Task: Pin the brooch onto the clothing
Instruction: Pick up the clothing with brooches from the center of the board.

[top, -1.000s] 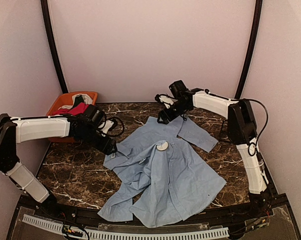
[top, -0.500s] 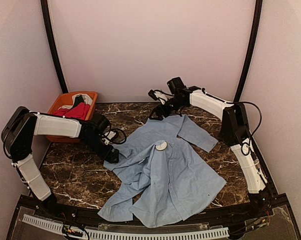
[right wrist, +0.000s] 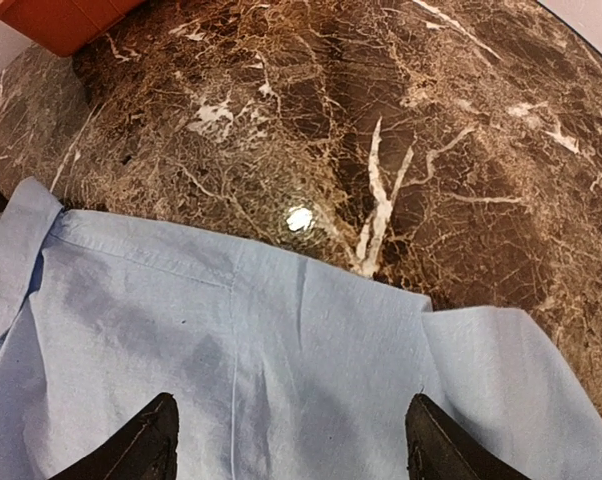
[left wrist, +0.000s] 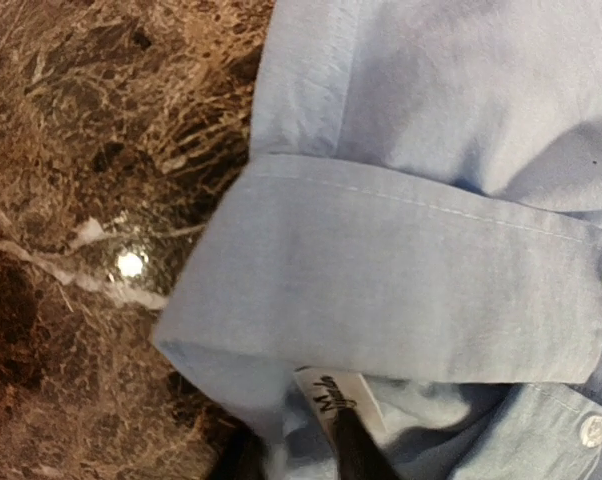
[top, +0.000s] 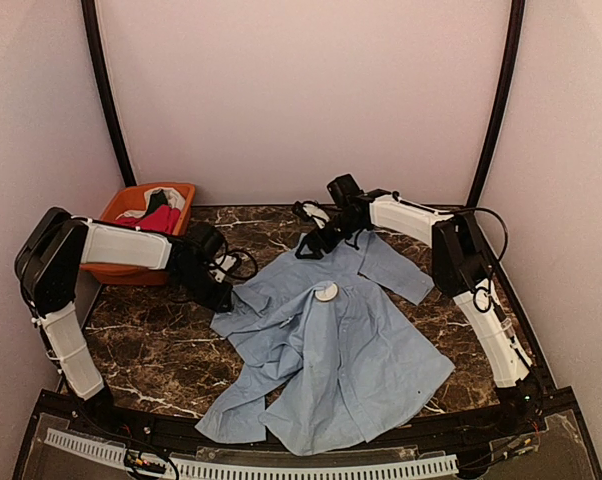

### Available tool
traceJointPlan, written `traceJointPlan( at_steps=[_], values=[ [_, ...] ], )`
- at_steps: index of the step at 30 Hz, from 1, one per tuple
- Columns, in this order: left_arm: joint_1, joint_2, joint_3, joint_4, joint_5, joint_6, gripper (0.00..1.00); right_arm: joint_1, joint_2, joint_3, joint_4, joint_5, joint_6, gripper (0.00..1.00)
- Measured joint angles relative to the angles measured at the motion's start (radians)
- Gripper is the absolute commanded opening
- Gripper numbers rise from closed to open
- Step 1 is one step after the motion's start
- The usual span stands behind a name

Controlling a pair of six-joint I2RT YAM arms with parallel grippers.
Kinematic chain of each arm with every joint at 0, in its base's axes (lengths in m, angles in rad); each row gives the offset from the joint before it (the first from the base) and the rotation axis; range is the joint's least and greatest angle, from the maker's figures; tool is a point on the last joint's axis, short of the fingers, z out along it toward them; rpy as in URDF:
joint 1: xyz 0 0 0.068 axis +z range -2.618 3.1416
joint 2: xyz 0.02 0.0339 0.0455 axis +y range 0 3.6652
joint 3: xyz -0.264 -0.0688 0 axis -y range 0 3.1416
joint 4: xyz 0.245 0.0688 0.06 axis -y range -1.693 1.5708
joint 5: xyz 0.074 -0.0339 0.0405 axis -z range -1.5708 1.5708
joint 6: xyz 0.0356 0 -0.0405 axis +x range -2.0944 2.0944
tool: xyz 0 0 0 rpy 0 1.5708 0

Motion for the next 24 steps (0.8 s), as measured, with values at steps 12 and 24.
traceJointPlan(
  at_steps=[12, 24],
  values=[
    [-0.013, 0.154, 0.217, 0.005, -0.038, 0.025, 0.01, -0.077, -0.073, -0.145, 0.061, 0.025, 0.007, 0.67],
    [-0.148, 0.056, 0.457, 0.047, 0.021, 0.443, 0.01, -0.079, -0.433, -0.220, -0.025, -0.114, -0.411, 0.76]
  ],
)
